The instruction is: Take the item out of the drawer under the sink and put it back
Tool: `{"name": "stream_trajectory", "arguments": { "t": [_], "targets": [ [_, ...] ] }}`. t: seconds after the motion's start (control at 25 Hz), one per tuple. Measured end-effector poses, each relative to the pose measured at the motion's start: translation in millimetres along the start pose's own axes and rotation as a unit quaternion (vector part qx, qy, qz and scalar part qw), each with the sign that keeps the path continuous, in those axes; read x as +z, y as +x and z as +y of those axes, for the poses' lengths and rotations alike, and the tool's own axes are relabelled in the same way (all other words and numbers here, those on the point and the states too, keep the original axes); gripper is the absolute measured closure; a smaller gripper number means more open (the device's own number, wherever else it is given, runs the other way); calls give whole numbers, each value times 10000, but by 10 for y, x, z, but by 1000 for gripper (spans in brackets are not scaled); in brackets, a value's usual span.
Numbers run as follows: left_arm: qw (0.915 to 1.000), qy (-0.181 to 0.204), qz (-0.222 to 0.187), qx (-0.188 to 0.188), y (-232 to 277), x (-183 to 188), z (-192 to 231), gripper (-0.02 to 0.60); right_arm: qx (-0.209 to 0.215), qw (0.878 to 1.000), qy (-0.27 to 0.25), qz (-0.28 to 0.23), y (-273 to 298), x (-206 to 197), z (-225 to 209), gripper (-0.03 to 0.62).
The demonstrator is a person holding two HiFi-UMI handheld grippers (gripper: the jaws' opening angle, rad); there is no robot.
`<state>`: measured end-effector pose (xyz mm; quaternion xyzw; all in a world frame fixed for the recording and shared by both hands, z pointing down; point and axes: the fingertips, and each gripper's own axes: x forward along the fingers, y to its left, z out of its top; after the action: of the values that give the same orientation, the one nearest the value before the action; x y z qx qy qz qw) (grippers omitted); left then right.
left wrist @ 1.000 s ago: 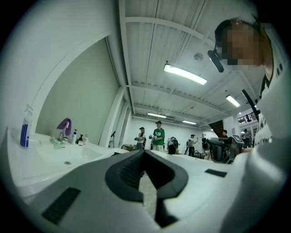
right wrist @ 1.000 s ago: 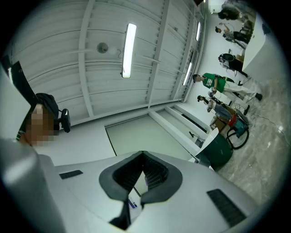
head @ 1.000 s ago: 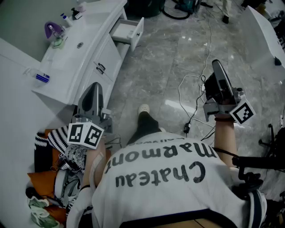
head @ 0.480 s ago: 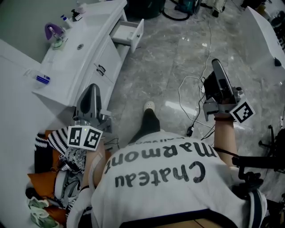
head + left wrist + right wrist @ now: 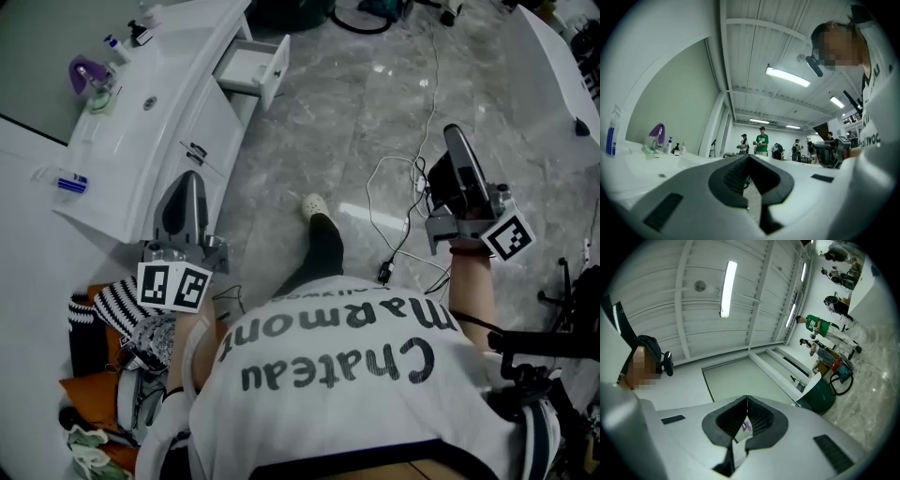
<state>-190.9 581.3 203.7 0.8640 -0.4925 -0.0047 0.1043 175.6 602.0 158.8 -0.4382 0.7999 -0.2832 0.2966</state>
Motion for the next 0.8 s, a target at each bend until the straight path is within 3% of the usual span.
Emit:
{"name": "stream_trajectory", "arguments": {
  "t": [0.44, 0.8],
  "targets": [
    [9998, -81, 110, -115, 1214, -130, 332, 572, -236, 9997, -61, 30, 642, 278, -789, 583],
    [9998, 123, 142, 3, 2321, -33, 899, 572, -93, 9998, -44, 141, 1737, 479, -1464, 583]
  ]
}}
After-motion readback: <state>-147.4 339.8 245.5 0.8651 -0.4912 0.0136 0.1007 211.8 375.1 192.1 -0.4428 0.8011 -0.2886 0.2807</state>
